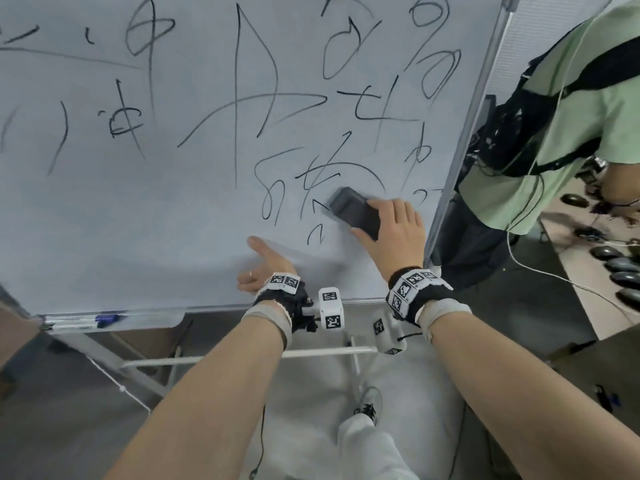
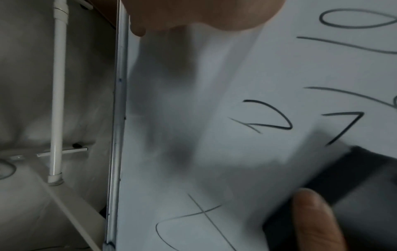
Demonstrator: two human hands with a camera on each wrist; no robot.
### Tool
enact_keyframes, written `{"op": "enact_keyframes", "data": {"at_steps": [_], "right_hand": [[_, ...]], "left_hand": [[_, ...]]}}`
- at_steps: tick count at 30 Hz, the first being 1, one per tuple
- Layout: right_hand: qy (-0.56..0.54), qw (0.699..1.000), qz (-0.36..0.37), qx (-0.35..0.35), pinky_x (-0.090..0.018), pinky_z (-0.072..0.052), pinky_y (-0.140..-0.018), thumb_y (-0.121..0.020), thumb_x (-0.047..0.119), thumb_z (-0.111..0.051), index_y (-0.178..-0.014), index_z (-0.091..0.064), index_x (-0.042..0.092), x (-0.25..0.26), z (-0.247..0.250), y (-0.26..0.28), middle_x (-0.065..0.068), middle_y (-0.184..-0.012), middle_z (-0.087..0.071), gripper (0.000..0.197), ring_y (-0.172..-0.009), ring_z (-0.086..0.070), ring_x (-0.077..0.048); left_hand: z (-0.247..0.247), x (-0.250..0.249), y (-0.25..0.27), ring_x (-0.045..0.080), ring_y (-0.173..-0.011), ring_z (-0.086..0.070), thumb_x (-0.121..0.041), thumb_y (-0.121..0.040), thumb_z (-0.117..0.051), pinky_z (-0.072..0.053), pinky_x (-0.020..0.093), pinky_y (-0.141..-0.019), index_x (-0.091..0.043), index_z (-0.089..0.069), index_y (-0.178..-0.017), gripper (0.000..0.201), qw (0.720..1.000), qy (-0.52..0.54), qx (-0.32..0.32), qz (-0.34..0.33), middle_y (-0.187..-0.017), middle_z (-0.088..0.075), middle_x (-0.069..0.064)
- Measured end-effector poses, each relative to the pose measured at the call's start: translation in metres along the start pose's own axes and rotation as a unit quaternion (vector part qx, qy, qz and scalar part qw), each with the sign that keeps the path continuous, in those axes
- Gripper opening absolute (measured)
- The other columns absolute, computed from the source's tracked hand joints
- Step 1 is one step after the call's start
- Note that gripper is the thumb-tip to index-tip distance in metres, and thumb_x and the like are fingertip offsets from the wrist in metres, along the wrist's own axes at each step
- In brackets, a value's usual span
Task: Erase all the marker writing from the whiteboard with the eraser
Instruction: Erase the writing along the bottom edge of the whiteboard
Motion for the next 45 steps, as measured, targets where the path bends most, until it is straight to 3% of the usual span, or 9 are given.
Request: {"op": "enact_keyframes", "data": {"at_steps": [5, 11, 21, 26, 29, 32, 37, 41, 45], "right_hand": [[-0.002, 0.998, 0.056, -0.014, -0.042, -0.045, -0.08, -0.076, 0.038, -0.08, -0.111, -0.066, 0.017, 0.034, -0.003, -0.013, -0.01, -0.102, -0.059, 0.044, -0.091, -0.054, -0.033], [0.064, 0.966, 0.19, 0.163, -0.038, -0.04, -0.072, -0.056, 0.036, -0.092, -0.099, -0.067, 0.024, 0.08, -0.083, 0.035, -0.007, -0.09, -0.056, 0.051, -0.086, -0.051, -0.029], [0.003, 0.99, 0.12, -0.071, -0.041, -0.04, -0.083, -0.088, 0.048, -0.07, -0.123, -0.067, 0.025, 0.102, 0.003, -0.058, -0.003, -0.109, -0.063, 0.042, -0.095, -0.053, -0.028], [-0.016, 0.982, 0.186, -0.005, -0.041, -0.039, -0.081, -0.071, 0.05, -0.081, -0.11, -0.069, 0.024, 0.137, -0.031, -0.059, -0.006, -0.097, -0.06, 0.049, -0.088, -0.055, -0.03], [0.012, 0.958, 0.268, 0.102, -0.04, -0.04, -0.081, -0.056, 0.051, -0.091, -0.1, -0.069, 0.025, 0.161, -0.076, -0.026, -0.005, -0.09, -0.058, 0.055, -0.083, -0.056, -0.028], [0.017, 0.954, 0.283, 0.094, -0.042, -0.041, -0.082, -0.061, 0.051, -0.088, -0.105, -0.068, 0.025, 0.163, -0.076, -0.018, -0.006, -0.093, -0.059, 0.055, -0.086, -0.056, -0.029], [-0.011, 0.99, 0.133, -0.046, -0.042, -0.041, -0.079, -0.08, 0.049, -0.07, -0.115, -0.066, 0.024, 0.141, -0.015, -0.077, -0.007, -0.101, -0.062, 0.044, -0.088, -0.055, -0.031], [-0.022, 0.994, 0.035, -0.106, -0.041, -0.04, -0.08, -0.077, 0.053, -0.069, -0.116, -0.066, 0.025, 0.106, 0.019, -0.105, -0.004, -0.1, -0.061, 0.048, -0.09, -0.056, -0.03], [-0.039, 0.991, 0.048, -0.119, -0.04, -0.039, -0.078, -0.076, 0.049, -0.072, -0.115, -0.067, 0.026, 0.104, 0.02, -0.104, -0.005, -0.099, -0.059, 0.045, -0.088, -0.054, -0.03]], "left_hand": [[0.012, -0.017, 0.002, 0.034, -0.142, -0.03, -0.077, -0.09, -0.031, -0.017, 0.041, -0.119, 0.002, -0.025, -0.149, 0.099, 1.0, 0.005, -0.001, 0.03, -0.153, -0.029, 0.015], [0.03, -0.021, -0.032, 0.033, -0.146, -0.026, -0.08, -0.088, -0.029, -0.013, 0.044, -0.12, 0.0, -0.021, -0.154, 0.105, 0.999, 0.008, 0.028, 0.03, -0.16, -0.022, 0.015], [0.036, -0.065, -0.024, 0.032, -0.141, -0.033, -0.077, -0.089, -0.035, -0.02, 0.038, -0.117, 0.005, -0.025, -0.149, 0.101, 1.0, 0.007, 0.026, -0.004, -0.153, -0.03, 0.014], [0.046, -0.063, -0.037, 0.033, -0.148, -0.022, -0.077, -0.09, -0.031, -0.01, 0.043, -0.12, -0.003, -0.017, -0.155, 0.1, 0.997, 0.007, 0.063, 0.038, -0.162, -0.019, 0.016], [0.061, -0.058, -0.058, 0.041, -0.142, -0.032, -0.093, -0.06, -0.023, -0.021, 0.056, -0.118, -0.014, -0.025, -0.154, 0.123, 0.996, 0.03, 0.063, 0.055, -0.158, -0.03, 0.016], [0.055, -0.048, -0.113, 0.041, -0.135, -0.042, -0.094, -0.045, -0.021, -0.029, 0.056, -0.113, -0.014, -0.035, -0.151, 0.133, 0.998, 0.022, 0.04, 0.034, -0.152, -0.041, 0.015], [0.063, -0.083, -0.046, 0.036, -0.146, -0.026, -0.069, -0.087, -0.048, -0.015, 0.047, -0.121, -0.006, -0.019, -0.155, 0.097, 0.998, 0.039, 0.044, 0.0, -0.161, -0.022, 0.015], [0.04, -0.08, -0.032, 0.032, -0.149, -0.019, -0.061, -0.09, -0.052, -0.012, 0.046, -0.121, -0.005, -0.014, -0.155, 0.094, 0.999, 0.019, 0.038, -0.022, -0.161, -0.016, 0.014], [0.036, -0.079, -0.039, 0.032, -0.15, -0.016, -0.064, -0.089, -0.052, -0.009, 0.046, -0.12, -0.005, -0.012, -0.156, 0.097, 0.999, 0.025, 0.026, -0.017, -0.163, -0.013, 0.014]]}}
Point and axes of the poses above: each hand's wrist, its own y-axis away from the middle knuckle, its own z-axis out of the back of the hand, x = y × z, the point moved 9 cm from there along -y, towards the middle knuckle
